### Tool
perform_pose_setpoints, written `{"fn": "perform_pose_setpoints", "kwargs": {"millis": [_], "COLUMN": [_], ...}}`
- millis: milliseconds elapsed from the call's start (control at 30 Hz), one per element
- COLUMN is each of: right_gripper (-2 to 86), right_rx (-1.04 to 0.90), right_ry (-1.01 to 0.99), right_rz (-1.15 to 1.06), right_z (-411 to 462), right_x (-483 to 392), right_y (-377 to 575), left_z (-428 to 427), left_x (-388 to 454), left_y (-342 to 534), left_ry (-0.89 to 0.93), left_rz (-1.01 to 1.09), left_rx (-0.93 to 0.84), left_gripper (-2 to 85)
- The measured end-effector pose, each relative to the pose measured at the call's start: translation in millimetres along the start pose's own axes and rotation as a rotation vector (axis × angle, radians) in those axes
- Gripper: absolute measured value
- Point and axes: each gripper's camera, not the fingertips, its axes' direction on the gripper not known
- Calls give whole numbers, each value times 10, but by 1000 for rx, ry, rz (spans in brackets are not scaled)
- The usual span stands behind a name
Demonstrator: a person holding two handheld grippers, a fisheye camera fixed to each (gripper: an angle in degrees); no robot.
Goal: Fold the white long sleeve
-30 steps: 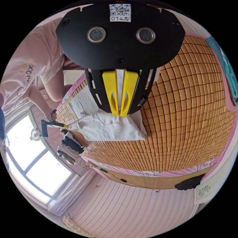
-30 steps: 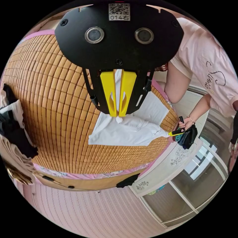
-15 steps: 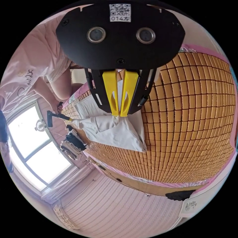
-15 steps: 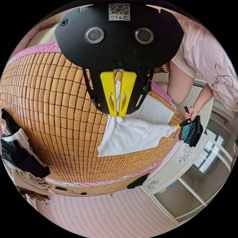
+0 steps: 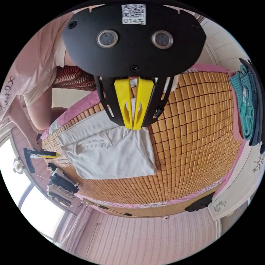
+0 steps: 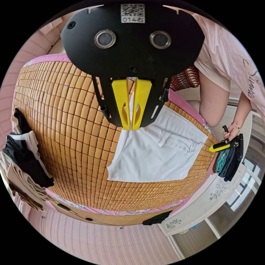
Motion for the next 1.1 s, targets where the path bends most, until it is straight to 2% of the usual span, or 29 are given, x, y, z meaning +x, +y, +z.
{"fn": "perform_pose_setpoints", "kwargs": {"millis": [67,167,233,300,367,500,567,700,833,967,1100], "right_gripper": [55,79,66,17,4,4,15,36,14,1,-2], "right_rx": [16,-24,-66,-73,-49,-55,-114,-180,-172,-193,-333], "right_ry": [-91,-93,-93,-57,-72,-200,-240,-209,-170,-121,-57], "right_rz": [-119,-179,-191,-194,-224,-297,-351,-397,-463,-541,-574], "right_z": [174,490,660,728,655,491,491,521,483,747,1138], "right_x": [-406,-770,-885,-951,-1009,-1132,-1253,-1397,-1573,-1933,-2154], "right_y": [-284,-543,-611,-608,-558,-413,-298,-257,-596,-1044,-1011], "left_z": [83,398,616,772,685,422,324,155,19,291,626], "left_x": [333,575,636,696,785,880,944,1066,1355,1771,2020], "left_y": [-188,-388,-440,-427,-337,-66,144,357,239,-21,29], "left_ry": [125,125,109,82,73,137,159,104,110,94,46], "left_rz": [33,12,-7,1,41,64,50,52,122,173,209], "left_rx": [65,44,-15,-79,-69,-78,-136,-155,-76,-24,-118], "left_gripper": [6,48,51,38,1,-4,8,24,4,-8,-9]}}
